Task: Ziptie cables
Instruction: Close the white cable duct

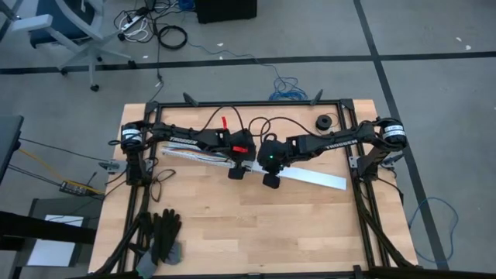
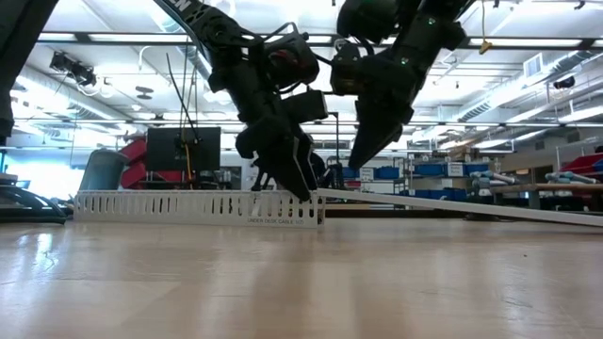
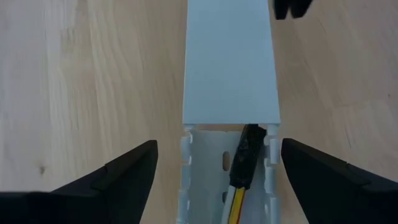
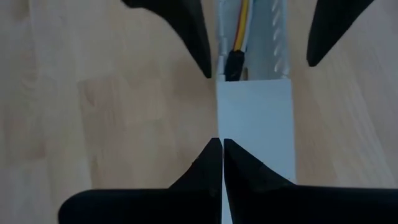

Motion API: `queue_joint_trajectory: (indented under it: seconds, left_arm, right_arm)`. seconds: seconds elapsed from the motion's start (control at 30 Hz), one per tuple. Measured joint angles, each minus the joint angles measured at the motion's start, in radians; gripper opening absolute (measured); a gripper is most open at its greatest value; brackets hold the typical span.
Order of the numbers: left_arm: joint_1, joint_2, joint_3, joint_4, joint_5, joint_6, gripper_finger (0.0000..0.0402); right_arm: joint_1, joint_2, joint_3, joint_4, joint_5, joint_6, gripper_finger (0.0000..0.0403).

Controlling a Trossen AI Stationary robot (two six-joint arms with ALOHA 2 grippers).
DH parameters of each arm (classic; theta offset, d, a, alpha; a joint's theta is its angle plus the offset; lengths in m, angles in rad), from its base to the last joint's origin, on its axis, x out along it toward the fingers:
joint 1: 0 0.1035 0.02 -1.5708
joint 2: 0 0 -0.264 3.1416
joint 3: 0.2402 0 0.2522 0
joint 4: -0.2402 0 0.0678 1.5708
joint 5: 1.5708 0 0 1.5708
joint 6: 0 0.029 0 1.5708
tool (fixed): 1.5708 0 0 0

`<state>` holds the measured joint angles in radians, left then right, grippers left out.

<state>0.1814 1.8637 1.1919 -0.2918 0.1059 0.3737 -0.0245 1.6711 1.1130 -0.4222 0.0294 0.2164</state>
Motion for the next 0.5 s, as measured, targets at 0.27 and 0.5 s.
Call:
queue_joint_trajectory:
  seconds: [0.27, 0.5]
  left_arm:
    - [0.000, 0.000, -0.001, -0.038, 0.002, -0.005, 0.0317]
    - [0.000, 0.000, -0.001, -0.041, 0.027, -0.006, 0.0301]
  right_arm:
    - [0.025, 0.000, 0.000, -0.018, 0.009, 0.009, 0.0000]
    - [0.074, -0.048, -0.054, -0.067, 0.097, 0.059, 0.0000]
